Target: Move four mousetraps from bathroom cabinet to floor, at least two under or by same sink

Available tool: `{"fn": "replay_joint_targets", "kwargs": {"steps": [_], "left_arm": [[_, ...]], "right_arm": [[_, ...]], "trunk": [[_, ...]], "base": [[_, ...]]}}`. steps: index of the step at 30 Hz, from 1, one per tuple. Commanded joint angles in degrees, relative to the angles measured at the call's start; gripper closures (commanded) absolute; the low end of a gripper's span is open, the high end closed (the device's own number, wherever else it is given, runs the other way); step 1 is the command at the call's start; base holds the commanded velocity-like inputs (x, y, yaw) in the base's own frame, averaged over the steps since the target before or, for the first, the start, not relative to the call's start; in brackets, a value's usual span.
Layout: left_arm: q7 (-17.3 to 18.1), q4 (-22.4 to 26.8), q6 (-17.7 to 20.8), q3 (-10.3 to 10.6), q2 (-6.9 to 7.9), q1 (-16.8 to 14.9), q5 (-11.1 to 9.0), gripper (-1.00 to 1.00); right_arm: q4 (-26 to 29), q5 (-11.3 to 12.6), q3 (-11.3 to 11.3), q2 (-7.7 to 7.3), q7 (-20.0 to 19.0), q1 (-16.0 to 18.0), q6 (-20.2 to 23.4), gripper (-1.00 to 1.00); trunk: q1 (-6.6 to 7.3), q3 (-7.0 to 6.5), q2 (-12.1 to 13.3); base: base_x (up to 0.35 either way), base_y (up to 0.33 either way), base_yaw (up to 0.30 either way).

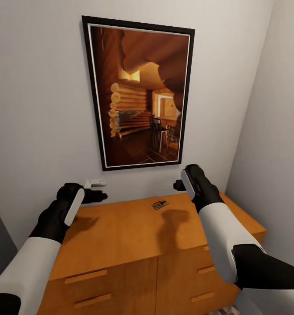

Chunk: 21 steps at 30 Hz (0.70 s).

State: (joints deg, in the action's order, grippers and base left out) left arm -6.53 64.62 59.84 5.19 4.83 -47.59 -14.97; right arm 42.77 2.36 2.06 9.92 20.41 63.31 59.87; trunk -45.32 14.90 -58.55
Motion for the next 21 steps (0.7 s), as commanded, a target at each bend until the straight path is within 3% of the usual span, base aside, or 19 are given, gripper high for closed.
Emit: {"fn": "replay_joint_targets", "kwargs": {"steps": [1,15,21], "left_arm": [[-0.59,-0.09,0.16,0.17,0.08,-0.04,-0.61,-1.0],[-0.4,-0.67,0.16,0.21,0.09,-0.04,-0.7,-1.0],[0.23,-0.65,0.16,0.28,0.14,-0.04,-2.4,-1.0]], "right_arm": [[0.03,0.27,0.42,0.08,0.33,0.06,0.13,-1.0],[0.03,0.27,1.28,0.08,0.33,0.04,0.13,-1.0],[0.03,0.27,1.35,0.08,0.33,0.04,0.13,-1.0]], "trunk": [[-0.01,0.08,-0.06],[-0.01,0.08,-0.06],[-0.01,0.08,-0.06]], "base": [[0.0,0.26,-0.003],[0.0,0.311,-0.001],[0.0,0.307,0.0]]}}
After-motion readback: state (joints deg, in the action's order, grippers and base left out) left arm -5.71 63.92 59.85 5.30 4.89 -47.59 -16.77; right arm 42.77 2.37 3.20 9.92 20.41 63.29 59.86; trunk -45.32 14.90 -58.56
